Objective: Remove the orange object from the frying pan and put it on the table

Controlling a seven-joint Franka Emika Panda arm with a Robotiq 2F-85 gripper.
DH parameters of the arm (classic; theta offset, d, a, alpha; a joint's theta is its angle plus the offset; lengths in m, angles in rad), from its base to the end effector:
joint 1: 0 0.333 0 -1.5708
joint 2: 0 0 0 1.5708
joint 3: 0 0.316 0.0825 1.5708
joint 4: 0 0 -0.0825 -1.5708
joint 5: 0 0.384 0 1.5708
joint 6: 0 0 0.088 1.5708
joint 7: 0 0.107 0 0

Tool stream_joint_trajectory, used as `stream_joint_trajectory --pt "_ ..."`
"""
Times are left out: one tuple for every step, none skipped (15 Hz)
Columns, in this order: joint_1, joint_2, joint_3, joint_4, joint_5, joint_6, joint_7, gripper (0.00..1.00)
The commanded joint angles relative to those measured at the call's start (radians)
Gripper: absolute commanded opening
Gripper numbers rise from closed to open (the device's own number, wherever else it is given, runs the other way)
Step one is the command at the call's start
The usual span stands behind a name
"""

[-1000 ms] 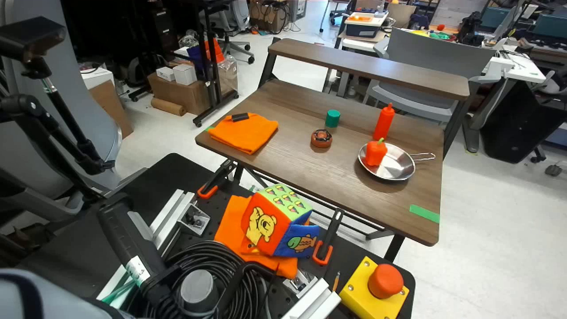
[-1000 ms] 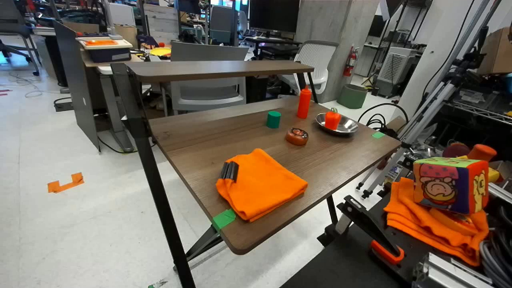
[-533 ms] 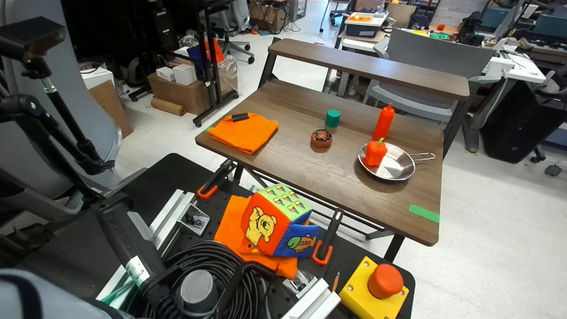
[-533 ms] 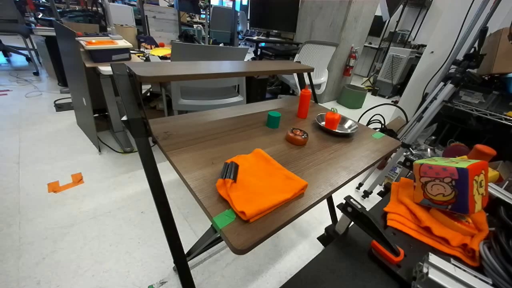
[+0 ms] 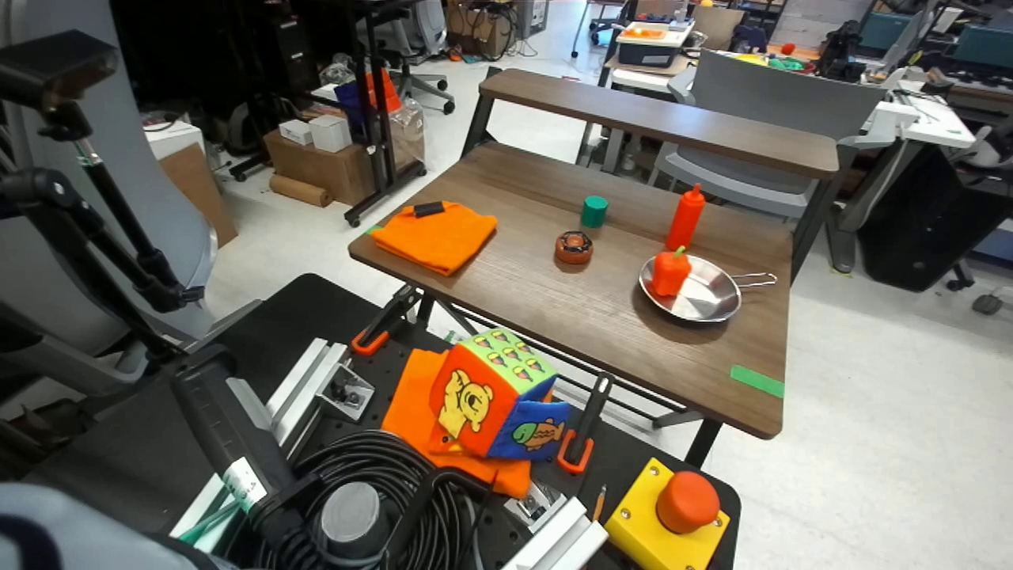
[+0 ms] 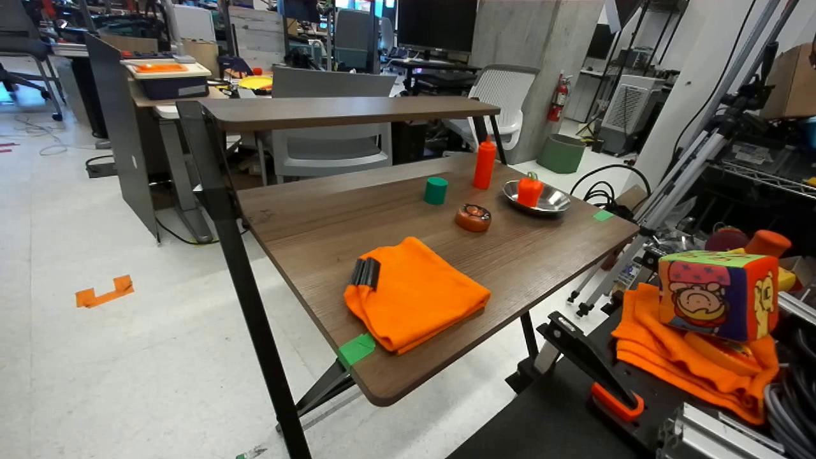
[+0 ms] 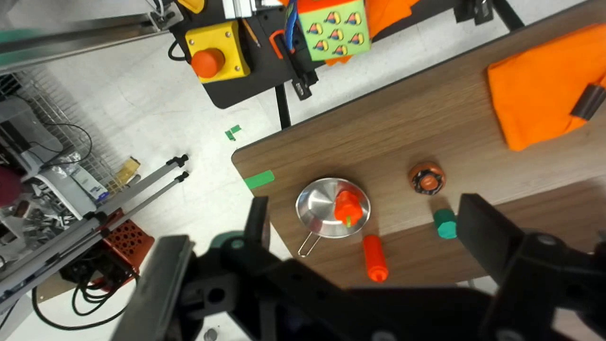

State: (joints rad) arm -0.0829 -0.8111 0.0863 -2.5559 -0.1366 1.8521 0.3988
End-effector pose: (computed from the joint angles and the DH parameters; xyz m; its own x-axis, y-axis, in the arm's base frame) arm 0.3196 -0.0059 0.5287 0.9170 -0.3615 0.1683 -0.3854 -0.9118 0.1415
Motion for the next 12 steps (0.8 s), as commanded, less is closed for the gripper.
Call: stream_joint_trajectory --pt "-0.057 0.062 -0.105 -0.044 -0.018 0.185 -0.103 1.00" --pt "-0.065 0.098 -0.124 -0.050 -0.006 0.238 -0.127 1.00" --pt "-0.067 0.140 -0.140 -0.058 0.004 0.294 -0.150 1.00" --pt "-0.067 0.181 -0.150 -0.060 0.011 0.337 -0.165 1.00" --pt "-0.070 0.234 -0.152 -0.060 0.015 0.379 -0.166 1.00" --pt "-0.072 0.281 -0.152 -0.058 0.017 0.417 -0.162 1.00" --pt "-0.072 0.341 -0.152 -0.052 0.019 0.462 -0.158 1.00" --pt "-0.072 0.393 -0.149 -0.044 0.019 0.502 -0.155 1.00" --pt "-0.072 0.455 -0.147 -0.030 0.021 0.541 -0.148 1.00" --pt "-0.071 0.509 -0.146 -0.012 0.023 0.568 -0.147 1.00" --pt "-0.069 0.566 -0.147 0.011 0.025 0.588 -0.148 1.00" --pt "-0.066 0.622 -0.151 0.036 0.032 0.608 -0.150 1.00"
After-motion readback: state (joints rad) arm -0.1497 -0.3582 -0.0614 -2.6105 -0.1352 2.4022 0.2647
